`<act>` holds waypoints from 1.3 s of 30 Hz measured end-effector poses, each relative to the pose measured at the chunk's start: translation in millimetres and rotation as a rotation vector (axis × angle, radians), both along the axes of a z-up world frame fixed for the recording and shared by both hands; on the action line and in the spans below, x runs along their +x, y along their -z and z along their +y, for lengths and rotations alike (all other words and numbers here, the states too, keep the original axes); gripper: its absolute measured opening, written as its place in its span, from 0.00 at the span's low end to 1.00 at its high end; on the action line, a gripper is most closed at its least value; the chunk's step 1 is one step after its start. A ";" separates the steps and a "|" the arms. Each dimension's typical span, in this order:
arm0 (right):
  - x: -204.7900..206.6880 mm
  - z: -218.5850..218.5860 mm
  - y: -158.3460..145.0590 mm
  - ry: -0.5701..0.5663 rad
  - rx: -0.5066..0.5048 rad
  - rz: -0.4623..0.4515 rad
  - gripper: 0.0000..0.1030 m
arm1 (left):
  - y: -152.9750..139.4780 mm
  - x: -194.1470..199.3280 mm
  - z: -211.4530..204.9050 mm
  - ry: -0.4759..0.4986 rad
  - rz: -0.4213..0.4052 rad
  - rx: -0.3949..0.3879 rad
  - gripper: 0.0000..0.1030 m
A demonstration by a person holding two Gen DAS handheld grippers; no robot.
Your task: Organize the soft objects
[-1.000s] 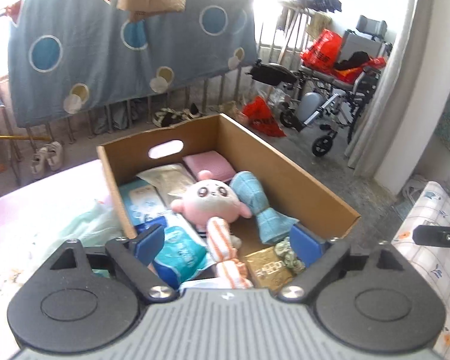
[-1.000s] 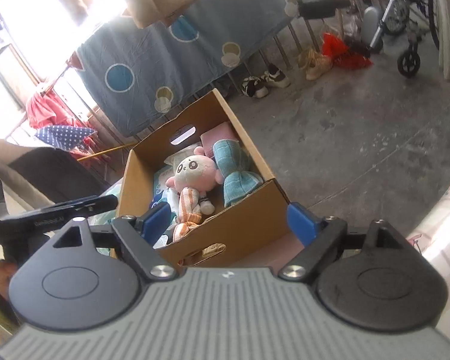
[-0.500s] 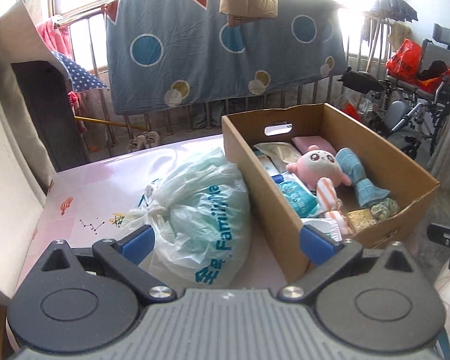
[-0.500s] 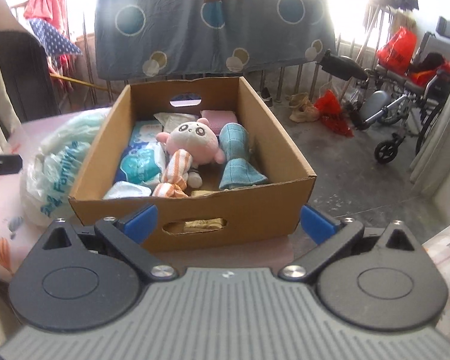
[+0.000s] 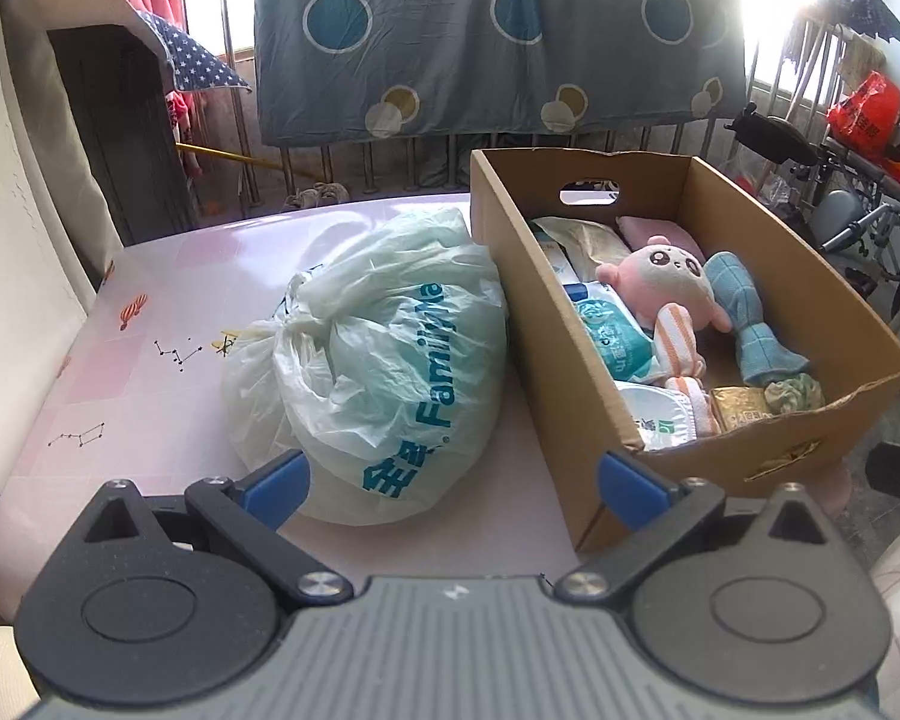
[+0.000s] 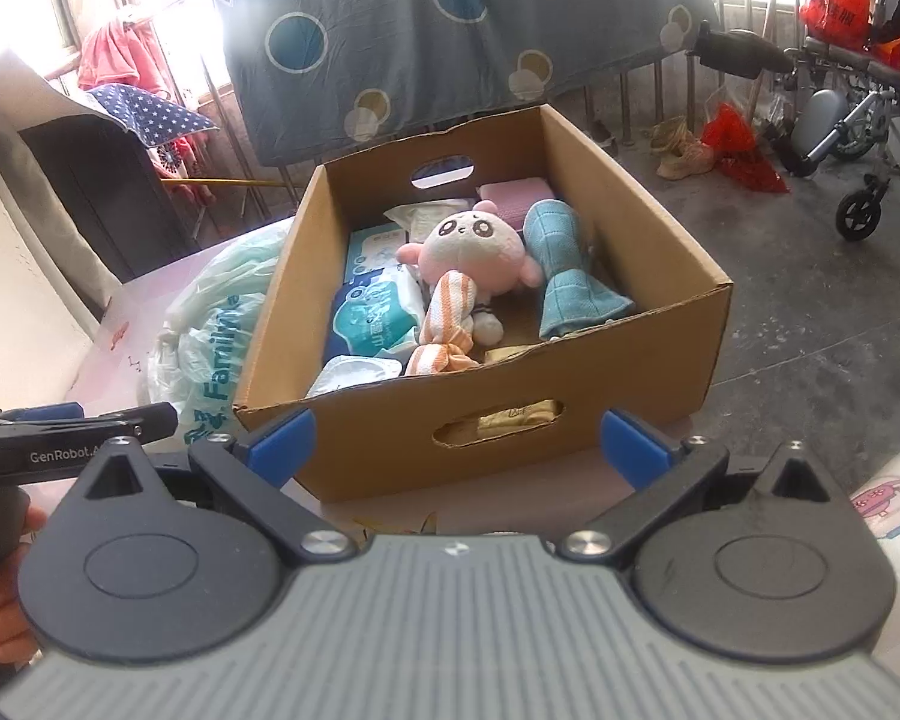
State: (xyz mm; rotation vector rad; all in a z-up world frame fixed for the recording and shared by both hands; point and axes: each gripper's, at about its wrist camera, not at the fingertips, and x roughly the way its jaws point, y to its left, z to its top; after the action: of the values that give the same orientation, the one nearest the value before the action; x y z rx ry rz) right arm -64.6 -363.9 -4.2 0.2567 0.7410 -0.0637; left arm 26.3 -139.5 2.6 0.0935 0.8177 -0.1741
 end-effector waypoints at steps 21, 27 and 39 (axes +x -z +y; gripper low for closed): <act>11.7 3.2 -0.8 -0.018 -0.054 0.023 0.99 | -2.2 -0.7 -17.5 -0.007 0.024 0.019 1.00; 11.9 4.3 -1.8 -0.017 -0.056 0.024 0.99 | -2.5 -0.7 -16.8 -0.009 0.031 0.009 1.00; 13.8 4.1 -5.1 -0.022 -0.062 0.027 0.99 | -3.6 -1.6 -18.4 -0.005 0.025 0.007 1.00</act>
State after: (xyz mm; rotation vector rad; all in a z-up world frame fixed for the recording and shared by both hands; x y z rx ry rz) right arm -50.8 -359.8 0.9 0.1884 0.7670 -0.0693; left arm 24.7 -157.9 6.2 0.0962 0.8431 -0.1674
